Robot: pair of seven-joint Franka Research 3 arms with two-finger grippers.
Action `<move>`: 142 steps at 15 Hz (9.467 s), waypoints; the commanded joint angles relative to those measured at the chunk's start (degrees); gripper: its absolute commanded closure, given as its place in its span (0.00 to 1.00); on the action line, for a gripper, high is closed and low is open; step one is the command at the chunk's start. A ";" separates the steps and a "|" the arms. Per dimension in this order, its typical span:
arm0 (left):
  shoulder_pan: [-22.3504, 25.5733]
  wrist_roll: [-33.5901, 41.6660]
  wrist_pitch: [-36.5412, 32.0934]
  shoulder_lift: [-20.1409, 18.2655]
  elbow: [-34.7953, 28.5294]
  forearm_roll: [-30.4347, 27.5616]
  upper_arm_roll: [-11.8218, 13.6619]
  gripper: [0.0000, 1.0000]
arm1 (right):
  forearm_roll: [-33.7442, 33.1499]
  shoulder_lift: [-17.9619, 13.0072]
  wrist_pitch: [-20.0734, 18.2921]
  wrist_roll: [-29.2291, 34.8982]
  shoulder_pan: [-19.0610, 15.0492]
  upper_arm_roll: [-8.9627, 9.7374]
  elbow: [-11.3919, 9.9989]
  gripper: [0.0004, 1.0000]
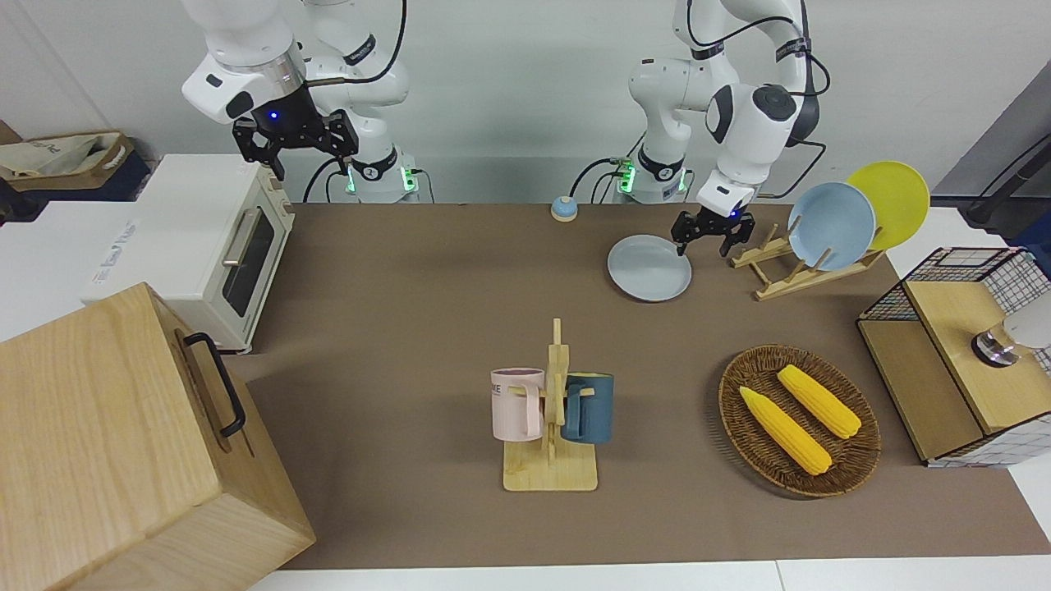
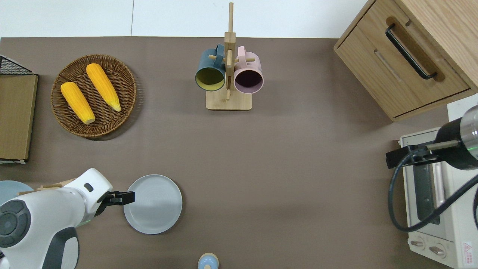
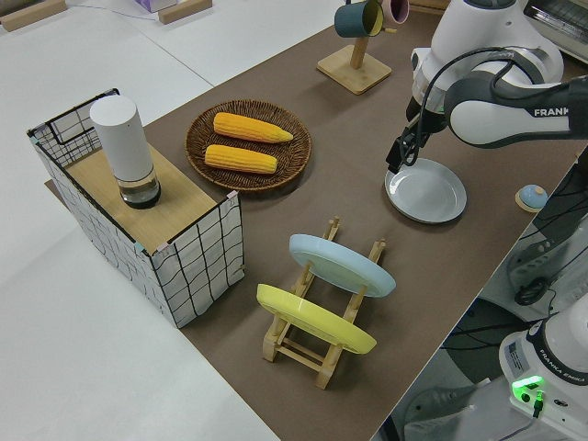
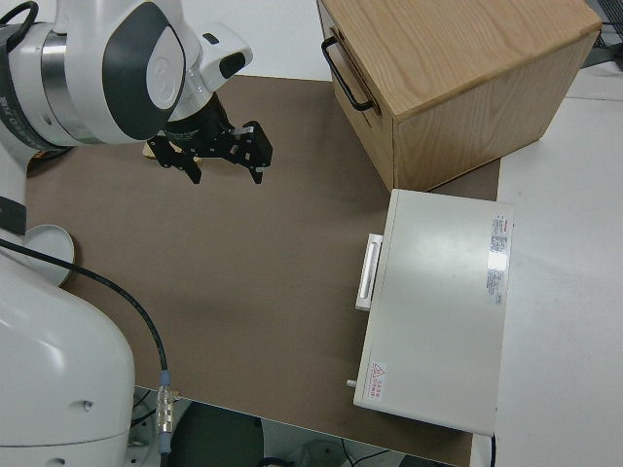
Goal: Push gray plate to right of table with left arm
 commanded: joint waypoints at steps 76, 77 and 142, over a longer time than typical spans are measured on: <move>-30.14 -60.42 9.75 38.64 26.89 1.44 -16.84 1.00 | 0.25 -0.14 -0.89 0.66 -1.07 0.92 0.53 0.02; -30.31 -60.69 9.75 38.91 26.98 1.44 -16.84 1.00 | 0.25 -0.14 -0.89 0.66 -1.07 0.92 0.53 0.02; 4.05 17.18 -48.16 17.38 55.02 -0.14 4.69 0.00 | 0.25 -0.14 -0.89 0.75 -1.07 0.92 0.53 0.02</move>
